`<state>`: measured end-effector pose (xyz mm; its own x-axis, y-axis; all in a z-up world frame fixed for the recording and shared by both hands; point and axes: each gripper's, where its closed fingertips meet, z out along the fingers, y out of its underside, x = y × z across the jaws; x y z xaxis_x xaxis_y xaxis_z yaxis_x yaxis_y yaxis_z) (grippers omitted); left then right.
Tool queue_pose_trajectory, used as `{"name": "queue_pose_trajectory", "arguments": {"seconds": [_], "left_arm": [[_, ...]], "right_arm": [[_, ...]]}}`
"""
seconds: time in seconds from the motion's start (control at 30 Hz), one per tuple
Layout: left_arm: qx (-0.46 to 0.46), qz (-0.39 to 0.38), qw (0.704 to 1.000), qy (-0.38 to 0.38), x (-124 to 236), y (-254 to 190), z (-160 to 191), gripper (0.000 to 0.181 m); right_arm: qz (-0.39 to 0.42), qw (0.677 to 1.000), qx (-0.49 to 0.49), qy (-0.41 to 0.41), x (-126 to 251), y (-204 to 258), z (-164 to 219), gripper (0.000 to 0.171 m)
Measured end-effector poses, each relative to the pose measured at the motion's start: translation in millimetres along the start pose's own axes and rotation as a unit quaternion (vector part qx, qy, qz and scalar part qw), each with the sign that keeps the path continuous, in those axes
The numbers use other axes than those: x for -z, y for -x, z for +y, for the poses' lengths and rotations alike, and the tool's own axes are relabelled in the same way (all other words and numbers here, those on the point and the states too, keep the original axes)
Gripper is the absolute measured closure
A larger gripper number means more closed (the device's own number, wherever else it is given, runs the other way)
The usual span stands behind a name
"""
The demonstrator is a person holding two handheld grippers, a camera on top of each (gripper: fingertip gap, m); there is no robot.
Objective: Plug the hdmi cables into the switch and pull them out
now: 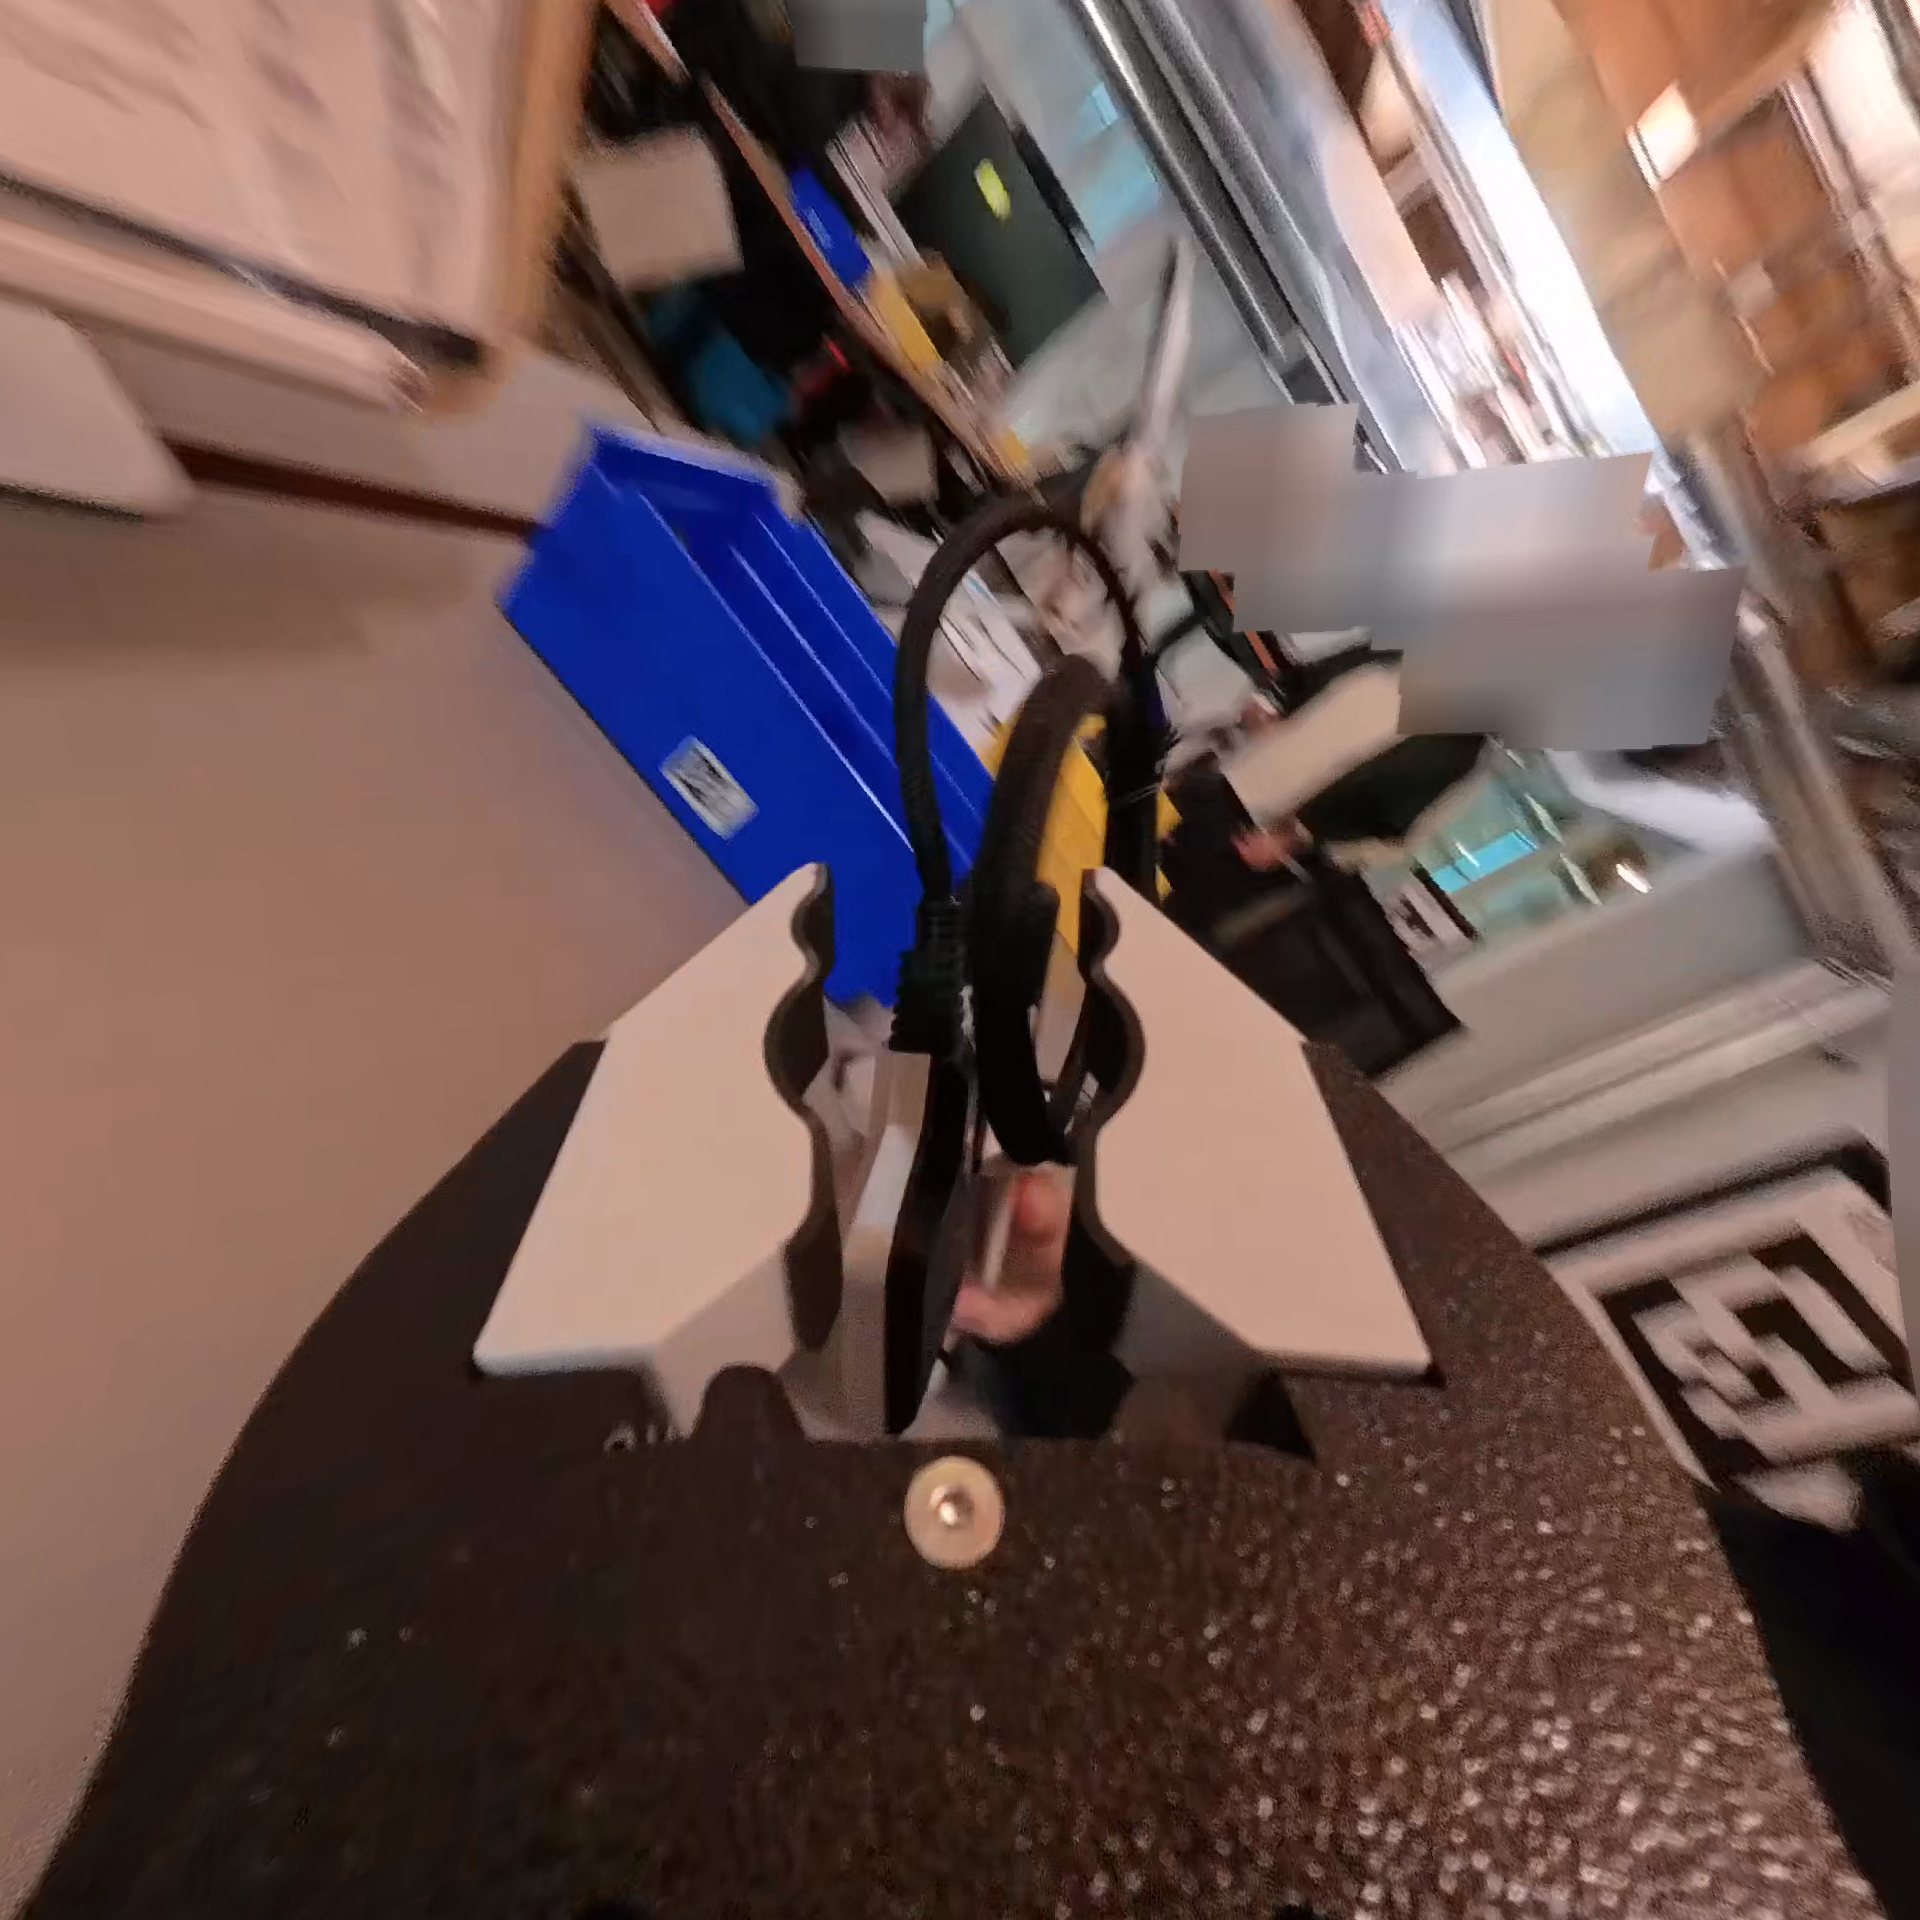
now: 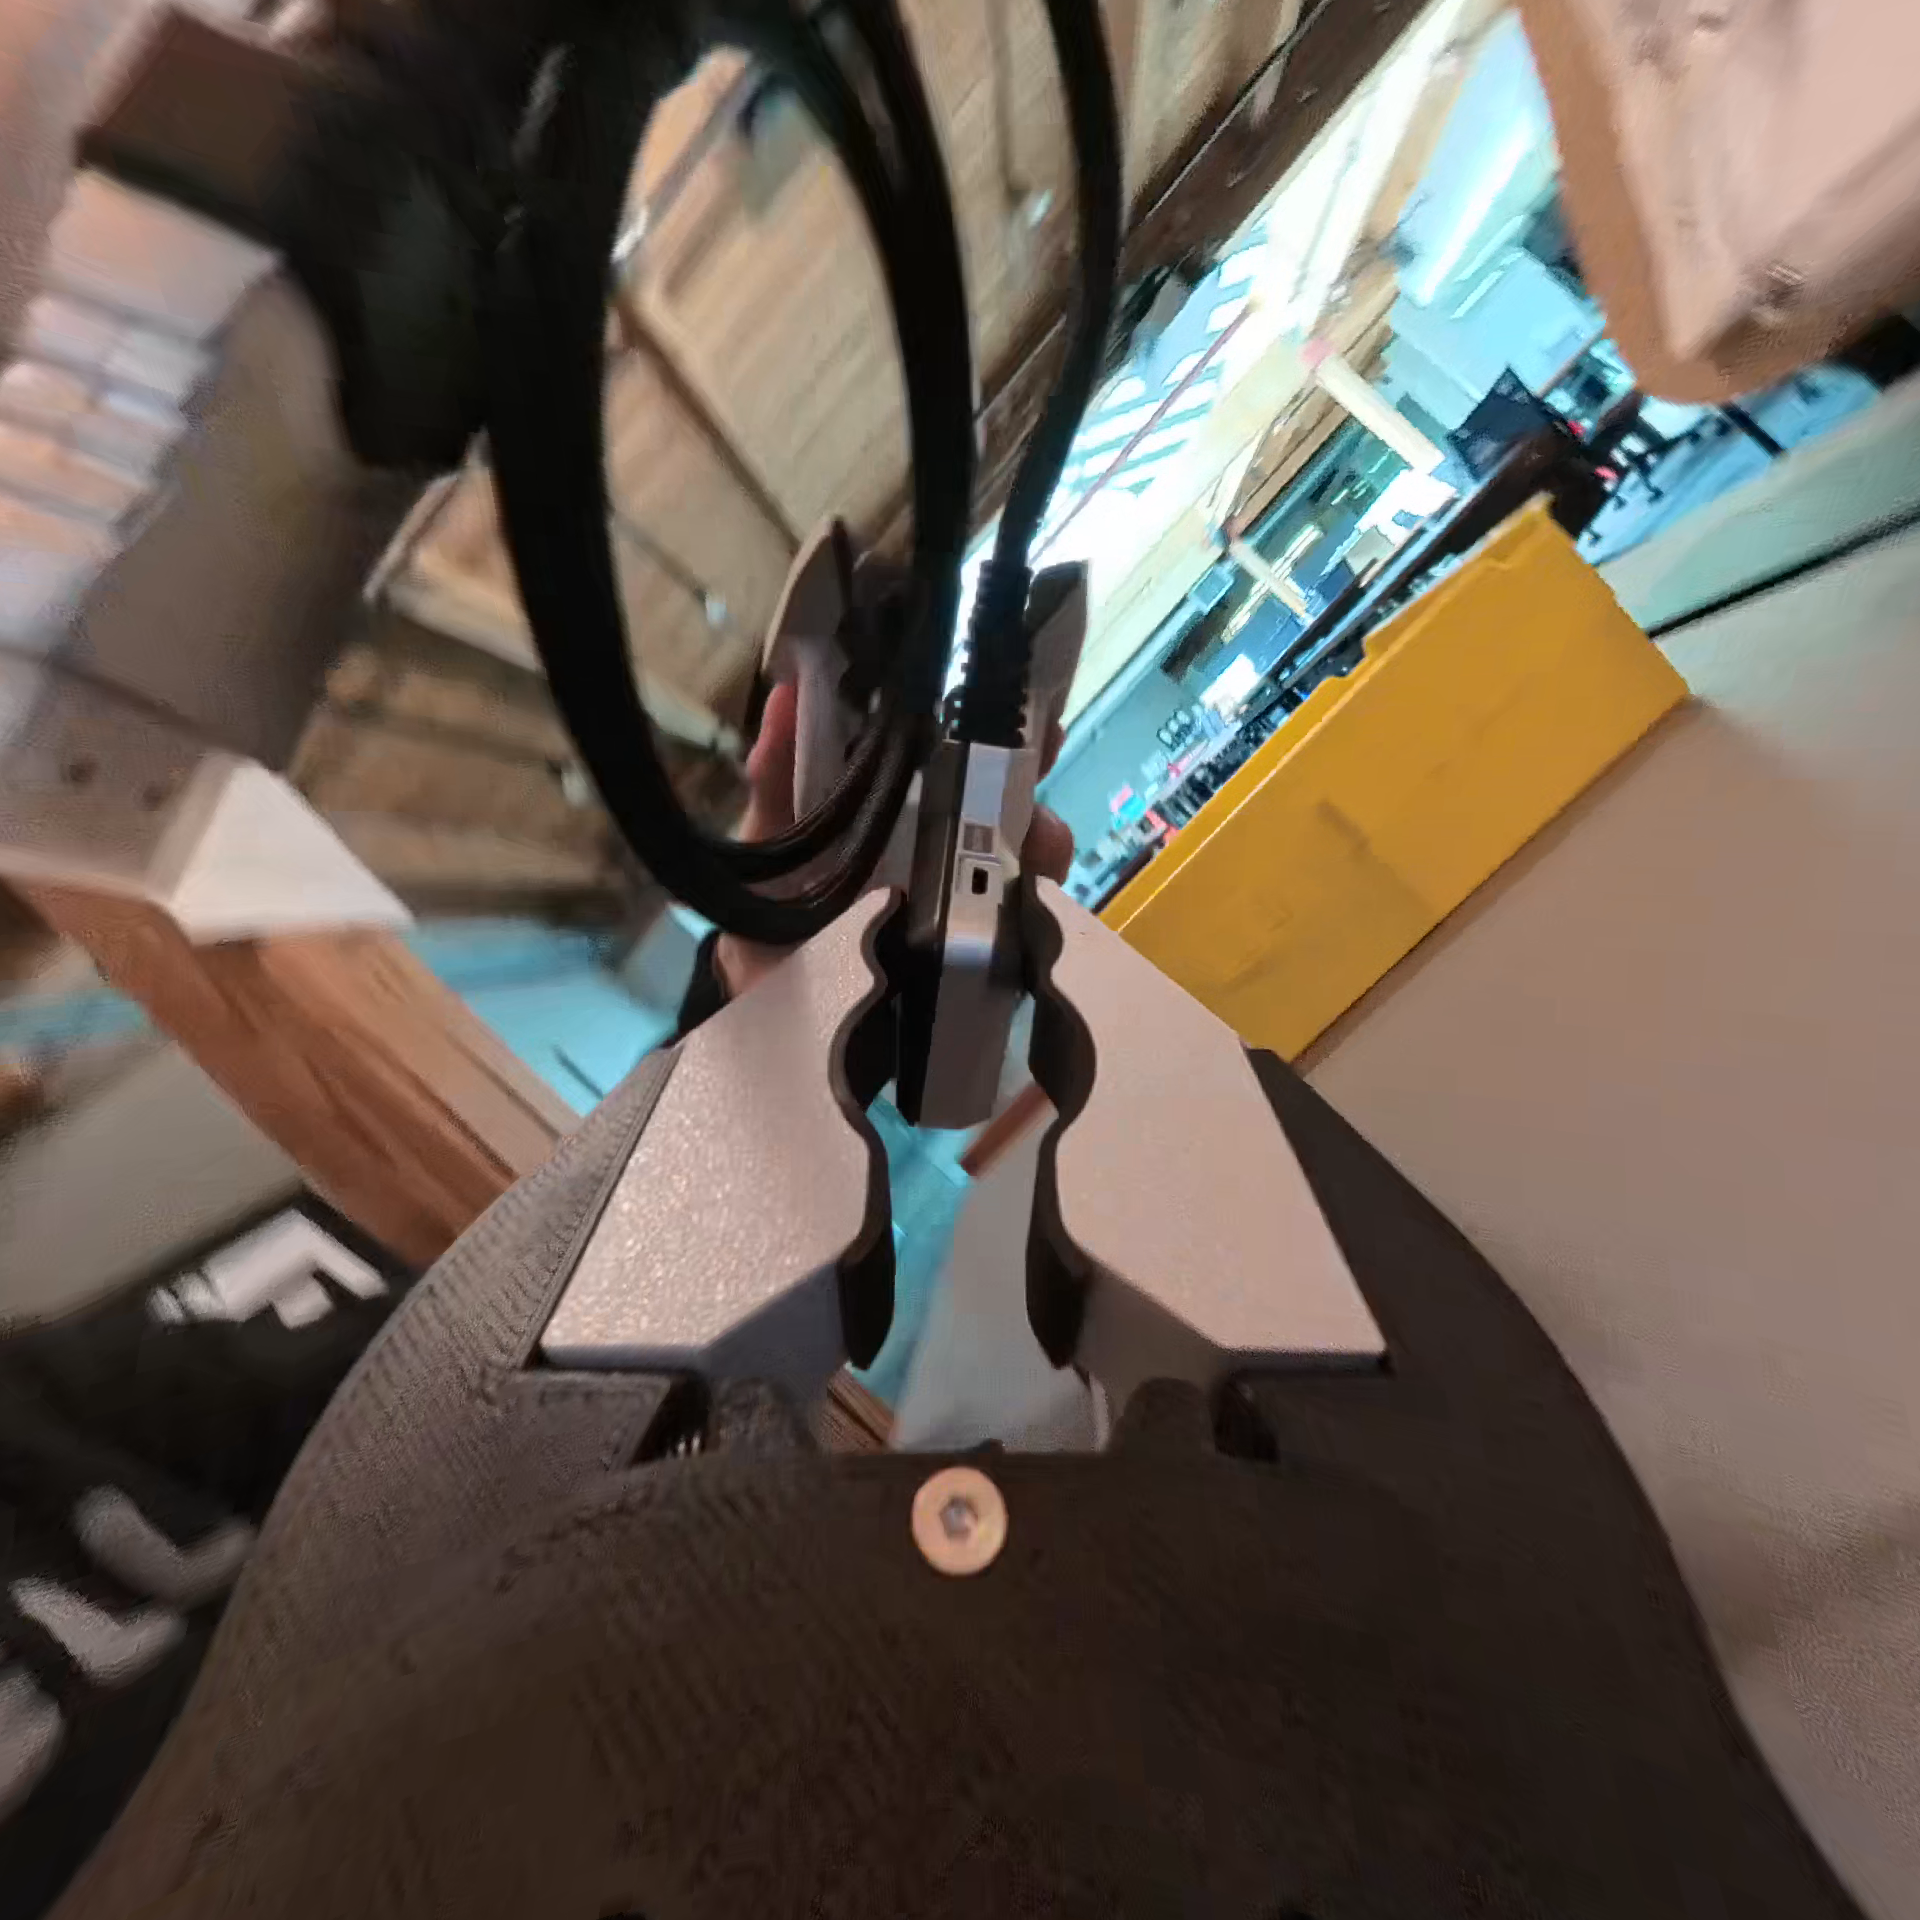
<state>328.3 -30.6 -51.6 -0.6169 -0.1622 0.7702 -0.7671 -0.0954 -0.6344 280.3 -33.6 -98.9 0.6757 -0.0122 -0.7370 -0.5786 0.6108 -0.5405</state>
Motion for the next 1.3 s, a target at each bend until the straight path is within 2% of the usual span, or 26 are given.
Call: {"name": "queue_pose_trajectory", "arguments": {"seconds": [0.1,0.2,0.37,0.43,0.53,0.57,0.63,0.7,0.77,0.83,0.9,0.97,1.03,1.1,1.13,1.17,1.23,1.3], "left_arm": [[-0.086,-0.113,0.987,-0.076,28,23,-7,0.127],[-0.089,-0.129,0.982,-0.103,34,27,19,0.121],[-0.052,-0.075,0.993,-0.081,8,20,71,0.123],[-0.06,-0.086,0.988,-0.112,9,23,68,0.152],[-0.034,-0.031,0.988,-0.145,12,13,63,0.157],[-0.023,-0.021,0.989,-0.146,14,12,61,0.159],[-0.012,-0.019,0.989,-0.146,22,12,55,0.162],[0.0,-0.015,0.991,-0.137,34,12,49,0.163],[0.02,-0.013,0.994,-0.106,45,15,49,0.163],[0.056,0.006,0.995,-0.076,53,14,50,0.163],[0.087,0.033,0.994,-0.052,60,6,50,0.164],[0.09,0.047,0.995,-0.019,63,-3,51,0.163],[0.091,0.07,0.993,0.018,62,-15,57,0.163],[0.098,0.094,0.989,0.051,59,-23,64,0.163],[0.1,0.106,0.987,0.067,58,-26,68,0.163],[0.102,0.114,0.985,0.079,57,-27,72,0.162],[0.112,0.132,0.98,0.095,55,-27,78,0.163],[0.132,0.16,0.974,0.094,51,-28,80,0.163]], "right_arm": [[0.009,0.99,-0.12,-0.066,6,-16,-7,0.152],[-0.011,0.976,-0.19,-0.103,7,-19,-10,0.151],[0.01,0.986,-0.146,-0.085,0,-18,1,0.152],[0.022,0.992,-0.109,-0.061,-4,-17,8,0.152],[0.01,0.996,-0.071,-0.043,-7,-7,8,0.151],[0.018,0.999,-0.034,-0.019,-9,-4,12,0.147],[0.039,0.994,0.083,0.065,-13,4,27,0.12],[0.054,0.963,0.218,0.15,-12,19,40,0.098],[0.063,0.908,0.363,0.198,-9,39,42,0.088],[0.068,0.84,0.505,0.184,-7,59,20,0.087],[0.069,0.785,0.588,0.184,-6,66,-2,0.083],[0.046,0.769,0.597,0.223,-4,60,-6,0.082],[0.004,0.754,0.611,0.239,-4,56,-5,0.091],[-0.005,0.74,0.636,0.219,-7,50,-12,0.111],[-0.019,0.743,0.631,0.221,-7,48,-8,0.126],[-0.043,0.752,0.614,0.237,-3,48,1,0.134],[-0.067,0.768,0.591,0.237,3,49,8,0.135],[-0.083,0.768,0.585,0.246,9,49,15,0.12]]}}
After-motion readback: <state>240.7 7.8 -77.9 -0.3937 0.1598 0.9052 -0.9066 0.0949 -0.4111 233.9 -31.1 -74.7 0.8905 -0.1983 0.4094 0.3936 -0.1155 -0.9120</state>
